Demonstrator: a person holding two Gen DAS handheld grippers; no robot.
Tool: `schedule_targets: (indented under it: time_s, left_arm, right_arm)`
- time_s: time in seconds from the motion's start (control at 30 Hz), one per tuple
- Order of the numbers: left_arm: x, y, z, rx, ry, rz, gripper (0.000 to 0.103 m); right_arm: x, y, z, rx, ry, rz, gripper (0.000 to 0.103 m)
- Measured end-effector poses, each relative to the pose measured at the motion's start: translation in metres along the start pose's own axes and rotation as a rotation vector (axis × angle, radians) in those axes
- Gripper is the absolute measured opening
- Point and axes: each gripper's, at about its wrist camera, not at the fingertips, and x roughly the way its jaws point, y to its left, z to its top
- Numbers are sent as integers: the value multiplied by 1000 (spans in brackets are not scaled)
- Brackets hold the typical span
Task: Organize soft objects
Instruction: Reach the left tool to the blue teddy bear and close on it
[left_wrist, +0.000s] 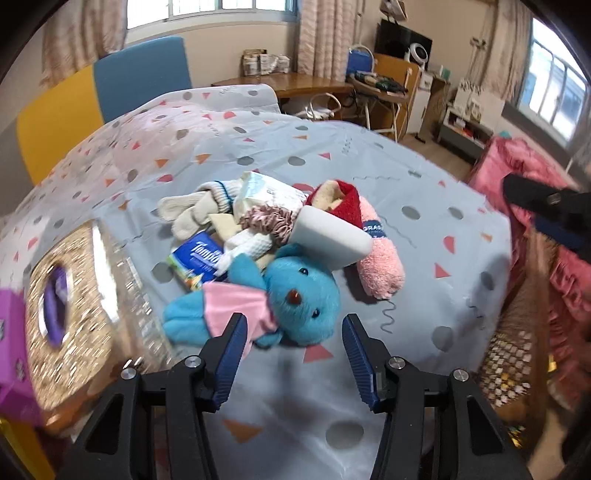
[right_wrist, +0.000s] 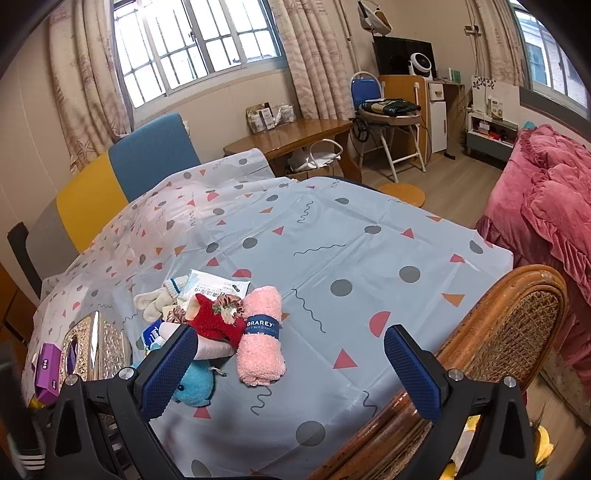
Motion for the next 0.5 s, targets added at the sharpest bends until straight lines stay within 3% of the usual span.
schedule_targets:
  time_s: [0.13, 0.2, 0.3, 0.5]
  left_arm:
    - [29, 0, 7, 11, 38, 24, 40]
    - [40, 2, 10, 15, 35, -2, 27]
    - [36, 7, 10, -26, -4, -38, 17]
    - [2, 17, 6, -68, -66, -107, 17]
  right_arm:
    - [5, 2, 0, -13, 13, 7, 103]
    - [9, 3, 0, -18, 23, 12, 103]
    - [17, 5, -1, -23, 43, 19, 103]
    - [28, 14, -1, -49, 78, 41, 100]
